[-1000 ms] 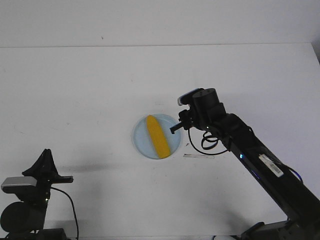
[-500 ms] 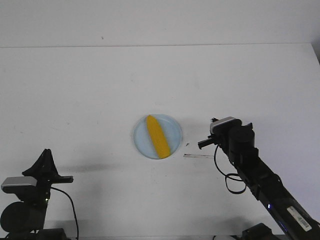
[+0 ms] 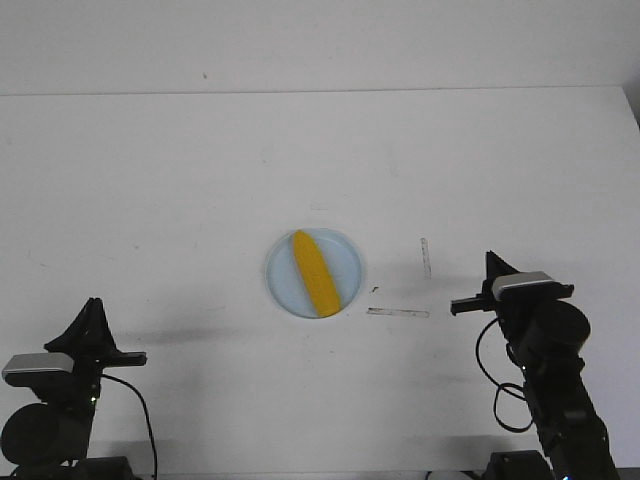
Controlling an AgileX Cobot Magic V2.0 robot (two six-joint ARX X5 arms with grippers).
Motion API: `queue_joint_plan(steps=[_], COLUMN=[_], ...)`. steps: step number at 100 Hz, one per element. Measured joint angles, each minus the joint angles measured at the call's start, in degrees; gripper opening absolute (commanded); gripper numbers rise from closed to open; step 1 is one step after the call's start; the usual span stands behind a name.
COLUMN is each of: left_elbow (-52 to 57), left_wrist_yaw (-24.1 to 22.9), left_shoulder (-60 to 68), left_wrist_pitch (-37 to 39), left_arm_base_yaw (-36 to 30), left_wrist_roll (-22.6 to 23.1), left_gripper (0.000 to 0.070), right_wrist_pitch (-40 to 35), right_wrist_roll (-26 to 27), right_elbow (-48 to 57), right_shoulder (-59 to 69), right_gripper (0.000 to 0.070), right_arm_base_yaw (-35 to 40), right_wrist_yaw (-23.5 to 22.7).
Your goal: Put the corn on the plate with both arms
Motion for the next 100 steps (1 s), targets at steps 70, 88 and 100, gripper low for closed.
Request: queue_joint_plan(steps=[70, 88, 100], left_elbow=[0.0, 0.0, 0.0], left_wrist_yaw=[0.0, 0.0, 0.0], left_shoulder=[0.0, 0.0, 0.0], left_wrist_pitch=[0.0, 0.0, 0.0], left_arm_base_yaw=[0.0, 0.0, 0.0], left_wrist_roll=[0.0, 0.0, 0.0], left_gripper=[0.0001, 0.0001, 0.0001], right_wrist_pitch=[-2.5, -2.0, -2.0], right_wrist_roll=[6.7, 6.7, 6.7], right_elbow=[-5.9, -5.9, -5.9], right_shoulder=[-26.3, -28.0, -28.1], right_gripper=[0.0015, 0.0015, 0.0015], right_arm_base_yaw=[-2.4, -2.4, -2.4], right_wrist_yaw=[-0.1, -0.1, -0.1])
